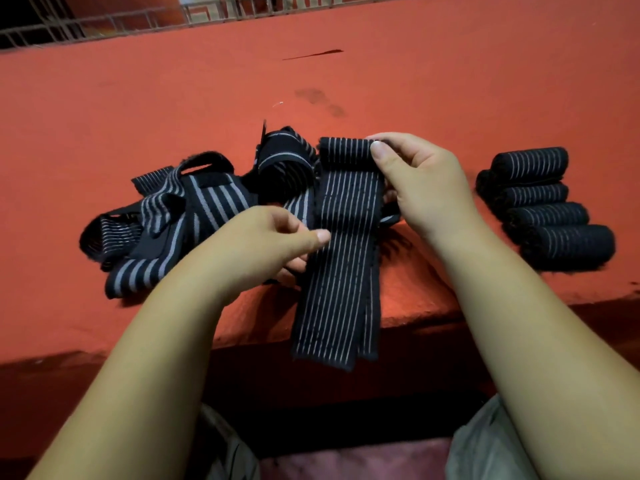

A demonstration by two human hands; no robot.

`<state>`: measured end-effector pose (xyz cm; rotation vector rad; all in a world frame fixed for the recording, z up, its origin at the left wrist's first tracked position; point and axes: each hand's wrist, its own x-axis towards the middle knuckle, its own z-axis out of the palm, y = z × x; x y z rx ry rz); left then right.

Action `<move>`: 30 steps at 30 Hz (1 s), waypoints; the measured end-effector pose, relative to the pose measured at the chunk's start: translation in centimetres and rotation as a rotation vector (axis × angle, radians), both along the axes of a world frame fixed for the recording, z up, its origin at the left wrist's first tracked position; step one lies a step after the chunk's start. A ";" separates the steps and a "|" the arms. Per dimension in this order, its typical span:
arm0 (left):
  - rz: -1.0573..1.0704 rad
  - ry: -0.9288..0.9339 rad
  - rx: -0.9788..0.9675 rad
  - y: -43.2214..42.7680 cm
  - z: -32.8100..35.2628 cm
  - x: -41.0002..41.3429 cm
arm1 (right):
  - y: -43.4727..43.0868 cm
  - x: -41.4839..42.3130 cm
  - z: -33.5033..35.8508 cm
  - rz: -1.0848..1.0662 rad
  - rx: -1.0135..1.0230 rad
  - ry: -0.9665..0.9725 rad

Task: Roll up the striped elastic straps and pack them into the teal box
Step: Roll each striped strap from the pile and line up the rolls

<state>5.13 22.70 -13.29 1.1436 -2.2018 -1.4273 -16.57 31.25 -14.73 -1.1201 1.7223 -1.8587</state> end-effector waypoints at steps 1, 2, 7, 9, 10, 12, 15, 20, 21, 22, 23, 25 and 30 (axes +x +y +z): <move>-0.014 -0.041 -0.028 0.3 0.0 0.3 | 0.0 0.0 0.0 -0.002 0.006 -0.004; -0.027 -0.078 -0.062 0.6 0.0 0.7 | 0.0 0.0 0.1 -0.008 0.016 -0.003; -0.083 -0.209 -0.098 1.9 -0.4 1.7 | -0.1 0.0 0.0 -0.038 0.051 0.013; -0.092 -0.163 -0.066 2.5 -0.6 2.4 | 0.0 0.1 -0.1 -0.049 0.046 0.012; -0.098 -0.121 -0.043 2.7 -0.7 2.6 | 0.0 0.2 -0.2 -0.055 0.038 0.012; -0.112 -0.066 -0.002 3.1 -0.8 3.0 | 0.0 0.4 -0.4 -0.067 0.027 0.010; -0.125 -0.120 0.021 3.4 -1.4 3.1 | 0.0 0.5 -0.7 -0.078 0.029 0.016; -0.084 -0.225 -0.163 3.9 -1.9 2.4 | 0.0 0.5 -0.5 -0.069 0.031 0.018; -0.075 -0.239 -0.212 3.9 -1.9 2.2 | -0.1 0.5 -0.5 -0.066 0.029 0.018; -0.063 -0.263 -0.255 3.9 -1.8 2.0 | -0.1 0.5 -0.4 -0.065 0.028 0.021; -0.050 -0.292 -0.290 3.8 -1.8 1.9 | -0.1 0.4 -0.3 -0.061 0.025 0.024; -0.034 -0.347 -0.328 3.6 -1.7 1.6 | -0.1 0.4 -0.2 -0.046 0.019 0.024; 0.048 -0.234 -0.328 2.9 -1.2 1.0 | -0.1 0.5 0.1 -0.004 0.011 0.039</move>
